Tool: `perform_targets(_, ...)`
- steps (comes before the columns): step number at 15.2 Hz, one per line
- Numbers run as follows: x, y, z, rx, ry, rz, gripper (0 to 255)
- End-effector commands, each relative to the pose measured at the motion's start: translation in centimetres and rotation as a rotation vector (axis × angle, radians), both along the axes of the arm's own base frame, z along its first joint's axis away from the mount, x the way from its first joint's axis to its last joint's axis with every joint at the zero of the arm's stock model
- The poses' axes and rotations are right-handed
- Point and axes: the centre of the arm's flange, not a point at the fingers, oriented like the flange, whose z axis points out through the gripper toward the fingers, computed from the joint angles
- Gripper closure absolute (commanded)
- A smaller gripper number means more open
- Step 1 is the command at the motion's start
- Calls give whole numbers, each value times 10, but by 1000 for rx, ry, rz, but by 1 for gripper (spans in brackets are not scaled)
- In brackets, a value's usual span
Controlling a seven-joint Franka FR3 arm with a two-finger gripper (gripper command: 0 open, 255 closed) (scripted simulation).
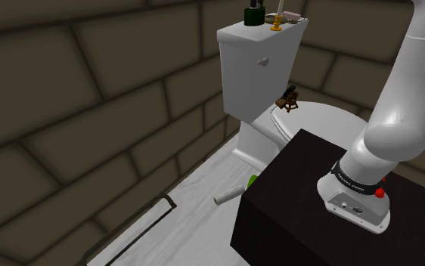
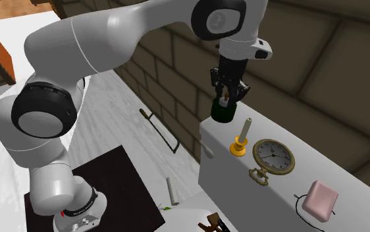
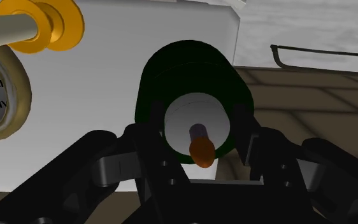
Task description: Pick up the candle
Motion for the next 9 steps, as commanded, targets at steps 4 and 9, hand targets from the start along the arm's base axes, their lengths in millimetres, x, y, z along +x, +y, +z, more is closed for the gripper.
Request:
perform_targets(4, 1, 0, 27, 0, 0, 0, 255)
perform_targets(9, 1, 0, 44, 0, 0, 0, 255)
